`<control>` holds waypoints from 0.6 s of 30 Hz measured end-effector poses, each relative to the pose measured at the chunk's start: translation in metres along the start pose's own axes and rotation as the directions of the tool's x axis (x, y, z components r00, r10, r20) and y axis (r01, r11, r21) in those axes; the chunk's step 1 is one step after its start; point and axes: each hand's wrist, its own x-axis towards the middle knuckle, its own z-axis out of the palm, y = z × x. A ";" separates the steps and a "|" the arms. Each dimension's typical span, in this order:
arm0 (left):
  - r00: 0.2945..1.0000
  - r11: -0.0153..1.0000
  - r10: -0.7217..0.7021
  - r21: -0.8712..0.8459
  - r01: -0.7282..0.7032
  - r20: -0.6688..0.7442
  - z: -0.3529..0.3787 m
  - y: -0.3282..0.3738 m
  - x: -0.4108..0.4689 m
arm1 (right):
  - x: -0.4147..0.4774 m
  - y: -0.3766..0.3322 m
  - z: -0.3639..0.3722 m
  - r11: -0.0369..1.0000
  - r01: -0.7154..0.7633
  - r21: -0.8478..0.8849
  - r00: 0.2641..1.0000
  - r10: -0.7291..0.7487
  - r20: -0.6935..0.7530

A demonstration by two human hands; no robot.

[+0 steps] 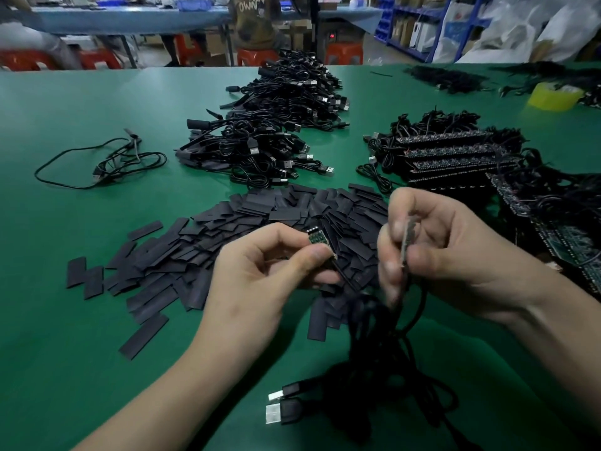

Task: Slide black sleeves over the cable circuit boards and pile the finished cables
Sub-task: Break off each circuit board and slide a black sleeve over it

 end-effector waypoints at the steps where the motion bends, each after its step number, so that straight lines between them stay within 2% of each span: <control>1: 1.000 0.999 -0.016 -0.030 0.016 -0.011 -0.001 0.000 0.001 | -0.001 -0.002 0.000 0.994 -0.012 0.108 0.997 0.004 0.075; 2: 0.999 0.998 -0.031 -0.057 0.029 -0.021 -0.003 0.001 0.002 | -0.003 -0.005 -0.001 0.970 -0.042 0.238 0.989 0.006 0.147; 4: 0.998 0.994 -0.045 -0.097 0.041 -0.037 -0.008 0.002 0.004 | -0.008 -0.011 -0.002 0.891 -0.105 0.442 0.982 0.023 0.187; 6: 0.998 0.991 -0.039 -0.131 0.033 -0.041 -0.012 0.003 0.006 | -0.014 -0.014 -0.005 0.844 -0.121 0.523 0.978 0.012 0.207; 8: 0.999 0.988 -0.023 -0.153 0.019 -0.024 -0.013 0.003 0.007 | -0.017 -0.020 -0.011 0.842 -0.154 0.517 0.976 0.047 0.214; 9: 1.000 0.986 -0.017 -0.165 0.014 -0.017 -0.013 0.003 0.007 | -0.018 -0.022 -0.017 0.873 -0.175 0.456 0.974 0.088 0.207; 11: 1.000 0.983 -0.008 -0.183 0.003 -0.026 -0.014 0.003 0.008 | -0.018 -0.023 -0.028 0.962 -0.223 0.155 0.972 0.208 0.108; 13: 1.000 0.985 -0.001 -0.175 -0.004 -0.030 -0.016 0.004 0.009 | -0.018 -0.025 -0.033 0.937 -0.311 -0.161 0.949 0.298 -0.098; 16: 0.999 0.997 0.040 -0.060 -0.041 -0.026 -0.018 0.006 0.008 | -0.010 -0.022 -0.028 0.831 -0.338 -0.442 0.918 0.188 -0.348; 17: 0.998 0.999 0.050 -0.007 -0.051 -0.032 -0.017 0.007 0.008 | -0.008 -0.020 -0.024 0.731 -0.338 -0.592 0.910 0.095 -0.403; 18: 0.997 0.997 0.063 0.037 -0.062 -0.035 -0.017 0.008 0.007 | -0.006 -0.019 -0.019 0.572 -0.337 -0.748 0.900 -0.037 -0.434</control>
